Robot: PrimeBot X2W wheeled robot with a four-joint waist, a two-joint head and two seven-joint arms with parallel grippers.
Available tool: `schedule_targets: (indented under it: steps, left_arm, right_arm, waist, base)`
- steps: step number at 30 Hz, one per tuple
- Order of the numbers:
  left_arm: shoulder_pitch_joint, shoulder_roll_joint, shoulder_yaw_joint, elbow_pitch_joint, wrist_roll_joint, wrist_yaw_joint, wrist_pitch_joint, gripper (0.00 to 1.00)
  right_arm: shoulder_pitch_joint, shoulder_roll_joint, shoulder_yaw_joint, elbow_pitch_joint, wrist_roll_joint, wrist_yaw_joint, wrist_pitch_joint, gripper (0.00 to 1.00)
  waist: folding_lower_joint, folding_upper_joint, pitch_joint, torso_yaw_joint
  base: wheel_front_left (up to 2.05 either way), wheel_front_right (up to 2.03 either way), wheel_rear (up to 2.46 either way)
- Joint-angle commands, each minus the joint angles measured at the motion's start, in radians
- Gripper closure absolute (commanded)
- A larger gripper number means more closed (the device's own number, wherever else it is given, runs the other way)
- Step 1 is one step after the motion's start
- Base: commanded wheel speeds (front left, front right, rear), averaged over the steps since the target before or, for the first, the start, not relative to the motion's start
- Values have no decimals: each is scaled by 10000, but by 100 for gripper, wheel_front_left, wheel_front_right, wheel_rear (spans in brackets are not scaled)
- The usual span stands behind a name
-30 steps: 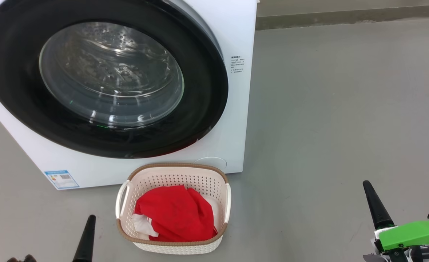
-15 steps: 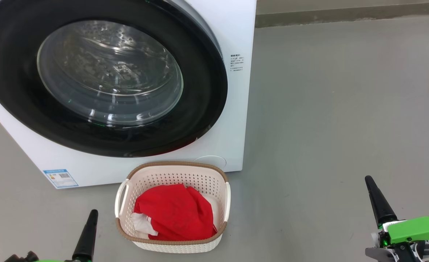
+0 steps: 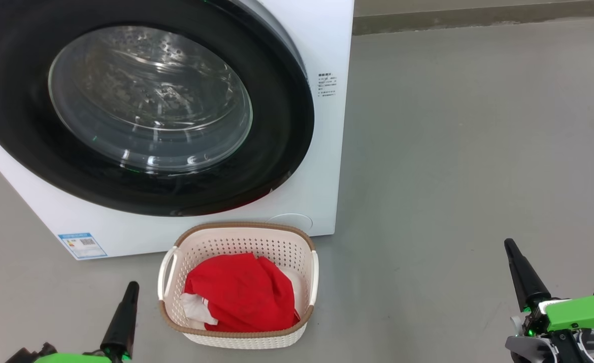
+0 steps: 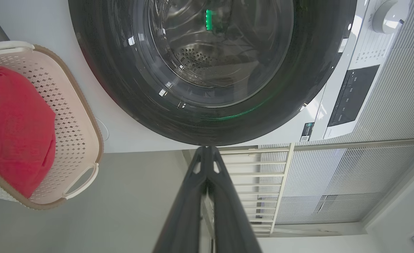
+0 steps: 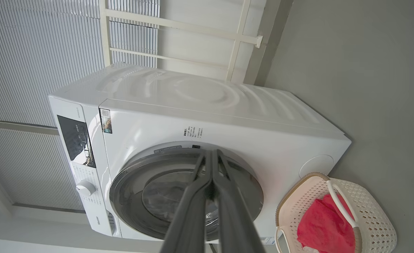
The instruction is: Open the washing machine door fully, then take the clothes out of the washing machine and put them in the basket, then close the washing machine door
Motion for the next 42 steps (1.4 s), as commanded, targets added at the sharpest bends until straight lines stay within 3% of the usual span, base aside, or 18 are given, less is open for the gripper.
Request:
schedule_targets:
  steps: [1, 42]
  left_arm:
    - [-522, 85, 326, -188, -305, -68, 117, 100]
    - [-555, 81, 328, -181, -483, -69, 166, 100]
  right_arm:
    - [-547, -50, 104, -230, 267, -3, 113, 100]
    - [-572, -43, 88, -218, 448, -4, 165, 100]
  waist:
    - [0, 0, 7, -2]
    - [0, 0, 15, -5]
  base:
    - [0, 0, 0]
    - [0, 0, 0]
